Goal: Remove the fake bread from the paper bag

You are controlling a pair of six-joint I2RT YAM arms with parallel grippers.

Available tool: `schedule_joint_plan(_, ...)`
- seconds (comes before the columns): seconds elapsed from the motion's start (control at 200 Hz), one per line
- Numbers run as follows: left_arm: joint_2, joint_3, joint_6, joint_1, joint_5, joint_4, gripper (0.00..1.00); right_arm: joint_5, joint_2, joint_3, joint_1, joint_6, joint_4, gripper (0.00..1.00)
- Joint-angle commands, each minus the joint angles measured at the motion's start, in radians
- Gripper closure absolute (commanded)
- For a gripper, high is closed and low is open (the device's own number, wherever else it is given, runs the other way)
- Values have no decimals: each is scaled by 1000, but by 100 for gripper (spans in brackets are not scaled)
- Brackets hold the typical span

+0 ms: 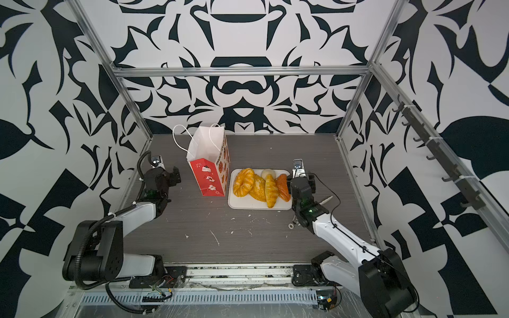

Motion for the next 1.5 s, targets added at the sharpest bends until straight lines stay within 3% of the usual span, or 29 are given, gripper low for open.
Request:
schedule_joint_plan(0.0,73,-70,12,-3,-20,142,0,93,65,-13,-42,36,167,36)
schedule_joint_plan(0.095,114,-56,-17,21,0,129,1,95,155,-7,-80,48,191,36)
schedule_joint_plan(0.145,140,-71,4,26,-4,215,1,66,217,-15,-95,44,252,36)
schedule_joint_plan(0.18,121,-61,-17,26,7,156,1,36,269,-14,-104,20,298,36)
schedule_joint_plan(0.325,122,-74,-22,27,3,179,1,59,452,32,-103,-8,345,36)
schedule_joint_plan(0.38,121,-87,-34,30,-9,200,1,82,505,10,-105,-49,465,35)
schedule_joint_plan(0.445,126,-133,-58,50,-2,282,1,40,475,19,-113,2,378,36)
schedule_joint_plan(0.535,191,-184,-29,44,-36,473,1,5,451,-38,-127,1,462,35)
schedule_joint_plan(0.62,144,-160,-64,42,-27,337,1,10,434,-71,-134,17,503,33)
schedule_joint_plan(0.725,178,-182,-39,43,-36,447,1,12,426,-102,-142,30,554,30)
schedule_joint_plan(0.82,155,-171,-57,43,-28,381,1,7,427,-103,-145,32,553,30)
schedule_joint_plan(0.9,166,-177,-50,42,-32,414,1,-42,419,-114,-163,42,554,31)
schedule_joint_plan(0.97,165,-176,-49,42,-31,411,1,-189,427,-141,-217,78,562,30)
schedule_joint_plan(1.025,163,-175,-49,42,-27,405,1,-185,500,-161,-235,39,735,28)
schedule_joint_plan(1.095,166,-175,-48,43,-29,411,1,-196,451,-142,-239,91,593,25)
schedule_joint_plan(1.165,166,-173,-48,42,-28,408,1,-196,478,-152,-240,61,664,22)
schedule_joint_plan(1.495,160,-171,-75,73,29,386,1,-194,466,-148,-240,67,631,22)
